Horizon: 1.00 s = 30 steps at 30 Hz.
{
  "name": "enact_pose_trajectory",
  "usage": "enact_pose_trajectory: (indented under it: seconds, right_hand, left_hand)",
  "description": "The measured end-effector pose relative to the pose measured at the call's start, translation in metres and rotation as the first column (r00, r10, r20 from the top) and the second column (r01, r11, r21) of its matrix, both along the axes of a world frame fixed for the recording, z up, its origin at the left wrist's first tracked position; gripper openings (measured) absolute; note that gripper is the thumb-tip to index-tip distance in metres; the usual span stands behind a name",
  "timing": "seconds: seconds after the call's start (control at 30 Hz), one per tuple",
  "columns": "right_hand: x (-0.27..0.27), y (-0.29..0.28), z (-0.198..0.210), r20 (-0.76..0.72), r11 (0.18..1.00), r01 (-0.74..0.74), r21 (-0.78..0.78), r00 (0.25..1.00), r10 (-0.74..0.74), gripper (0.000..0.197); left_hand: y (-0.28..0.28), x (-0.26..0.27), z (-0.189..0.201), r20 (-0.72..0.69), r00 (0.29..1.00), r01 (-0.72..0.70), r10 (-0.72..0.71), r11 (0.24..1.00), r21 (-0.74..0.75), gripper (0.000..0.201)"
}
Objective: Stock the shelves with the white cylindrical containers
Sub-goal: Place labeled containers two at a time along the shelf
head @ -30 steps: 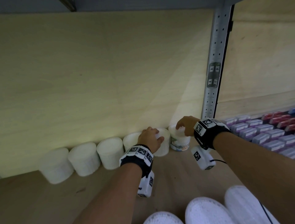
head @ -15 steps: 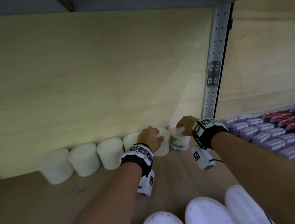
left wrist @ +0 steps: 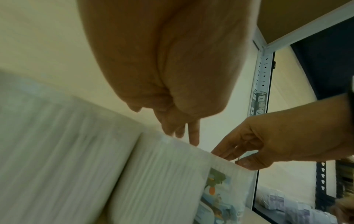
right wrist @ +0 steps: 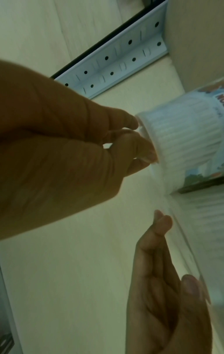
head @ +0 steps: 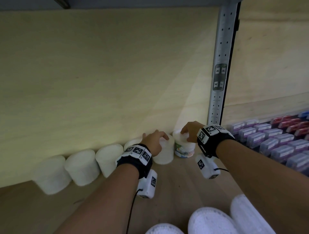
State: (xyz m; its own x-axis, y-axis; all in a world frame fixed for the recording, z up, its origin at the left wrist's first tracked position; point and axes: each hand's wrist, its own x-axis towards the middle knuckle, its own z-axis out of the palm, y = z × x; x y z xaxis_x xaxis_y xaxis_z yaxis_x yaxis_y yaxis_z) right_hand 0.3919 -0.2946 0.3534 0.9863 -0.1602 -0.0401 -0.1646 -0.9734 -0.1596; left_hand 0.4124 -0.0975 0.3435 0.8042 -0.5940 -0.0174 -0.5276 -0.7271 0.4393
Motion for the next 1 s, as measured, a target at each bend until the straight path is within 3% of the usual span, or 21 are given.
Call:
enact_pose_trajectory:
  seconds: [0.13,0.3,0.53,0.67,0.77,0.9,1.0]
  right_hand:
    - [-0.001,0.001,0.002,0.003,1.0,-0.012,-0.008,1.0,0.012,0.047]
    - [-0.001,0.001,0.004,-0.02,1.0,-0.022,-0.008,1.0,0.022,0.049]
    - [-0.001,0.003,0.005,-0.03,1.0,-0.019,-0.013,0.999,0.018,0.05]
    - [-0.002,0.003,0.004,-0.028,1.0,-0.011,-0.019,1.0,0.011,0.05]
    - [-0.002,0.003,0.004,-0.025,1.0,-0.009,-0.02,1.0,0.009,0.05]
    - [-0.002,0.003,0.004,-0.024,1.0,-0.015,-0.019,1.0,0.015,0.05]
    - [-0.002,0.003,0.004,-0.025,1.0,-0.018,-0.013,1.0,0.018,0.049]
  left_hand:
    - [-0.006,-0.002,-0.007,0.166,0.974,-0.132,0.156,0.981,-0.145,0.029]
    - [-0.014,-0.002,-0.016,0.265,0.946,-0.192,0.186,0.981,-0.003,0.043]
    - [-0.014,0.0,-0.005,0.152,0.983,-0.117,0.105,0.99,0.073,0.035]
    - [-0.01,-0.001,-0.002,0.067,0.997,-0.039,0.035,0.998,0.053,0.049]
    - [-0.009,-0.001,-0.006,0.053,0.998,-0.025,0.026,1.0,-0.012,0.047]
    - [-0.012,-0.005,-0.014,0.257,0.953,-0.114,0.16,0.976,-0.183,0.027]
    - [-0.016,-0.005,-0.02,0.312,0.93,-0.167,0.193,0.98,-0.107,0.039]
